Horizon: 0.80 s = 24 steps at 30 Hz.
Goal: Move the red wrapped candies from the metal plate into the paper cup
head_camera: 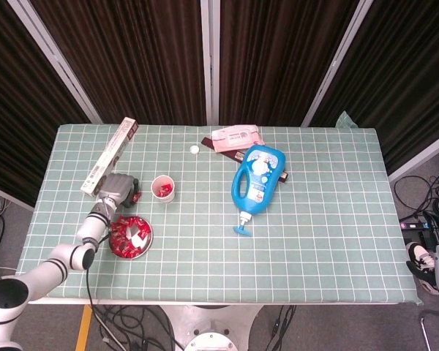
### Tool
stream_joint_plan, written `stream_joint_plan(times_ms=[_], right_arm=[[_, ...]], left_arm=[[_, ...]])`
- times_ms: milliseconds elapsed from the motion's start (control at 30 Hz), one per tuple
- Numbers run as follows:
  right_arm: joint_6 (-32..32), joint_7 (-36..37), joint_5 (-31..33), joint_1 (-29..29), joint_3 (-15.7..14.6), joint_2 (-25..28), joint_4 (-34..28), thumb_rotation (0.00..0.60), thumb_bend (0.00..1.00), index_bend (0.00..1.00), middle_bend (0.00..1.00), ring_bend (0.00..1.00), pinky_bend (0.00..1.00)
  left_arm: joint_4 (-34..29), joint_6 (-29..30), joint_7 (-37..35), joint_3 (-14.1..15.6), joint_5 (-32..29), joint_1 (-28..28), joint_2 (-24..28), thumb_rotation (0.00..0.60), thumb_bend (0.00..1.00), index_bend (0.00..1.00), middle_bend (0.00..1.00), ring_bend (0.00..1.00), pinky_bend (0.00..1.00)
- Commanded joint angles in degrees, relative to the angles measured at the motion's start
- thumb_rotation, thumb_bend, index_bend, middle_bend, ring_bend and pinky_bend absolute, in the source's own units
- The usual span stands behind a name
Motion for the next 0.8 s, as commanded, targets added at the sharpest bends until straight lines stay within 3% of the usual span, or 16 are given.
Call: stream_joint_plan(times_ms=[33, 367, 633, 800], right_arm=[[-0.1, -0.01, 0.0, 0.07, 0.01, -0.04, 0.02, 0.6, 0.06, 0.0, 0.11, 0.05, 0.32], [-0.22, -0.02, -0.36, 0.41, 0.14, -0.02, -0.23, 0.6, 0.06, 0.0, 0.11, 0.05, 0.32], [-0.2, 0.16, -0.99, 0.68, 0.1, -0.06, -0.23, 0.6, 0.06, 0.0, 0.11, 0.05, 0.32], [-0.01, 0.38, -1.09, 0.55, -0.02, -0.2, -0.18, 0.6, 0.06, 0.0, 0.11, 0.05, 0.32]], left_arm=[[-0.08, -0.31, -0.88, -0.18, 0.39, 0.21, 0.03, 0.6, 0.36, 0.64, 0.8, 0.93, 1.0], [-5.03, 3.76, -3.86, -1.47, 2.09, 2.33, 4.11, 0.6, 0.38, 0.66, 0.8, 0.93, 1.0], [-17.97, 12.26, -5.78, -3.23, 4.73, 5.81, 13.58, 0.6, 0.38, 0.66, 0.8, 0.93, 1.0], [-24.77, 14.02, -6.55, -4.46, 6.82, 5.09, 16.65, 0.6, 0.38, 0.65, 0.8, 0.93, 1.0]])
